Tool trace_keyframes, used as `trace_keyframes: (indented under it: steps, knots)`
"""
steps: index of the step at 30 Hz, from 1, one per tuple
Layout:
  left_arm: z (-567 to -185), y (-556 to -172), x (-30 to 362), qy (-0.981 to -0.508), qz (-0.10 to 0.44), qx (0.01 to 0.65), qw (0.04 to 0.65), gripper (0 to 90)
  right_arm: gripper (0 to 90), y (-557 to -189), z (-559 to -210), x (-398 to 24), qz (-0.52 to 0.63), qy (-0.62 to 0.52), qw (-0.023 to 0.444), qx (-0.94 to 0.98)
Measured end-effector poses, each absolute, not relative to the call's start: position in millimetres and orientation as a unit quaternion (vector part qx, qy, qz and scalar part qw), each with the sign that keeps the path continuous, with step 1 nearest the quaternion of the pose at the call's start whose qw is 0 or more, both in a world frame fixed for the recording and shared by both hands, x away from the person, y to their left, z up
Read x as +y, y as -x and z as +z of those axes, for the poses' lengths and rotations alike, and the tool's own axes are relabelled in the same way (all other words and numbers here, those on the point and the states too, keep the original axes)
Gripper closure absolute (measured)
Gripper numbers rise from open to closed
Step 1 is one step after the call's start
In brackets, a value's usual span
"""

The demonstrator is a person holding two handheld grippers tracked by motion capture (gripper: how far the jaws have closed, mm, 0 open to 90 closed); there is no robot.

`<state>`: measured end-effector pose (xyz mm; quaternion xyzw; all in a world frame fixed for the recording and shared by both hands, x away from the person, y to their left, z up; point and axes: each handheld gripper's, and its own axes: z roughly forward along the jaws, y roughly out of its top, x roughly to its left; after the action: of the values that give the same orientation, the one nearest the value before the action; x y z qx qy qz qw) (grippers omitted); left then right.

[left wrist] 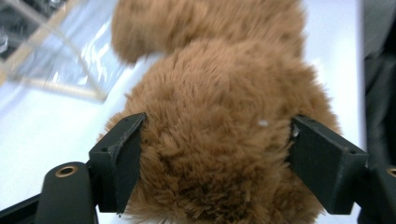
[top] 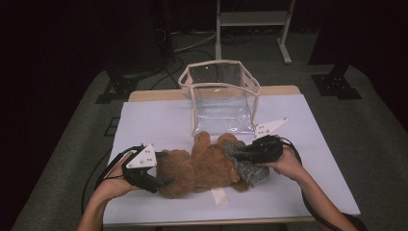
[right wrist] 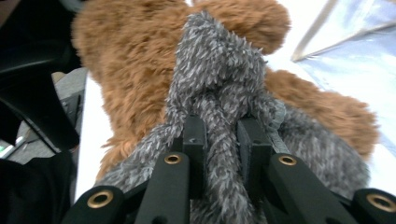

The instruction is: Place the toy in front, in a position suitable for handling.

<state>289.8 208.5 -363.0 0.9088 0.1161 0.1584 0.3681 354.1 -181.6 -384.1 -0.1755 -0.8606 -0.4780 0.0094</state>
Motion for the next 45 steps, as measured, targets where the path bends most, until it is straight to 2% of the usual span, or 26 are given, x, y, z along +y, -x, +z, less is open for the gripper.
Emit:
trace_keyframes:
  steps: [3,7,10,13,19,29,34,45]
  knots:
    - [-369.3,-294.9,212.2,-0.914,0.161,0.127,0.350,22.5,75.6,-348.7,-383.9,-176.4,-0.480,0.165,0.016,-0.862]
    - [-363.0,-297.0,221.3,-0.906,0.157,0.132,0.371,22.5,75.6,-335.4,-380.9,-159.6,-0.466,0.140,0.006,-0.873]
    - [-355.2,-294.6,216.5,-0.902,0.154,0.114,0.387,22.9,75.5,-339.3,-377.9,-165.1,-0.475,0.146,0.001,-0.868]
    - [-351.5,-295.0,192.2,-0.910,0.148,0.076,0.381,22.9,75.4,-342.0,-377.1,-175.7,-0.481,0.158,-0.005,-0.862]
    - [-355.9,-302.3,158.8,-0.921,0.133,0.045,0.365,22.9,75.2,-348.3,-391.2,-194.2,-0.480,0.192,-0.005,-0.856]
    - [-353.6,-315.4,120.3,-0.926,0.133,0.021,0.353,22.7,75.4,-352.2,-405.5,-172.2,-0.475,0.183,0.023,-0.860]
    - [-356.9,-314.6,109.4,-0.920,0.117,0.010,0.375,18.3,75.4,-344.7,-404.2,-167.8,-0.478,0.175,0.031,-0.860]
    - [-366.5,-311.6,86.0,-0.917,0.136,0.003,0.376,8.0,75.4,-346.6,-406.3,-162.7,-0.486,0.185,0.043,-0.853]
